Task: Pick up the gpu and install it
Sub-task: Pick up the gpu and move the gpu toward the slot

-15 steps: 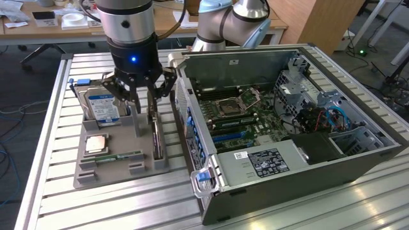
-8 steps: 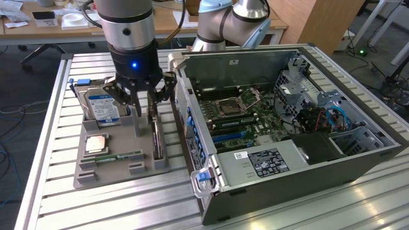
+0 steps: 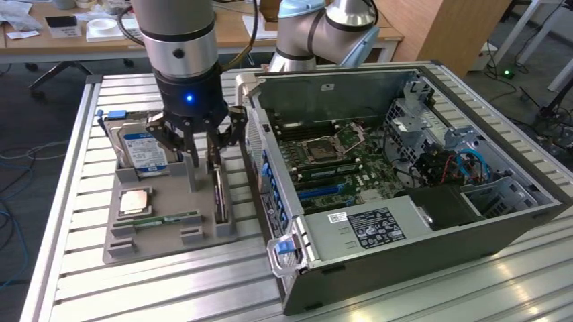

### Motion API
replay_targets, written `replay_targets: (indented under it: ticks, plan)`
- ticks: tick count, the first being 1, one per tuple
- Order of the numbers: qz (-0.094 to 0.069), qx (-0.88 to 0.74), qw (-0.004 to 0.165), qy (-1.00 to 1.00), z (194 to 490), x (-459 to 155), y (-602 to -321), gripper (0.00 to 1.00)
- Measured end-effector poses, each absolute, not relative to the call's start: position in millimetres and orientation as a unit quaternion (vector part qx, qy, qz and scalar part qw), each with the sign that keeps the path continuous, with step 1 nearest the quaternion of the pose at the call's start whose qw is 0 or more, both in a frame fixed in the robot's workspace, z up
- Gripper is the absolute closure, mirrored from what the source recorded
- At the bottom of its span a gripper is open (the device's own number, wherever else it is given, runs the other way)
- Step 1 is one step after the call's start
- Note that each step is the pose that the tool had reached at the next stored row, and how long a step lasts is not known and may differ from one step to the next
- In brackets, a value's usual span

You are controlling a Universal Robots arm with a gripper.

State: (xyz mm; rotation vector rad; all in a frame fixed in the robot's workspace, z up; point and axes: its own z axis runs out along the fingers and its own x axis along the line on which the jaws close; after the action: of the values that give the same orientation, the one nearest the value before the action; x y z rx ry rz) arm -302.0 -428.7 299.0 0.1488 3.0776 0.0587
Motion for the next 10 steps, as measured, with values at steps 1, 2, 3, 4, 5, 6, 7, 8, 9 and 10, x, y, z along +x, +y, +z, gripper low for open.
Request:
replay_targets:
  ticks: [1,2,3,4,5,6,7,8,9,10]
  plan:
    - [0.019,0.049,0.030,0.998,297.8,-302.0,-428.7,0.58]
    - [0.019,0.049,0.030,0.998,296.6,-302.0,-428.7,0.58]
    - [0.019,0.049,0.030,0.998,295.4,-302.0,-428.7,0.58]
    - [0.019,0.050,0.030,0.998,294.1,-302.0,-428.7,0.58]
    - [0.019,0.051,0.030,0.998,293.2,-302.0,-428.7,0.58]
    - [0.019,0.051,0.030,0.998,292.9,-302.0,-428.7,0.58]
    - [0.019,0.051,0.030,0.998,292.9,-302.0,-428.7,0.58]
    - [0.019,0.051,0.030,0.998,293.0,-302.0,-428.7,0.58]
    - [0.019,0.051,0.030,0.998,292.9,-302.0,-428.7,0.58]
    - [0.019,0.051,0.030,0.998,292.9,-302.0,-428.7,0.58]
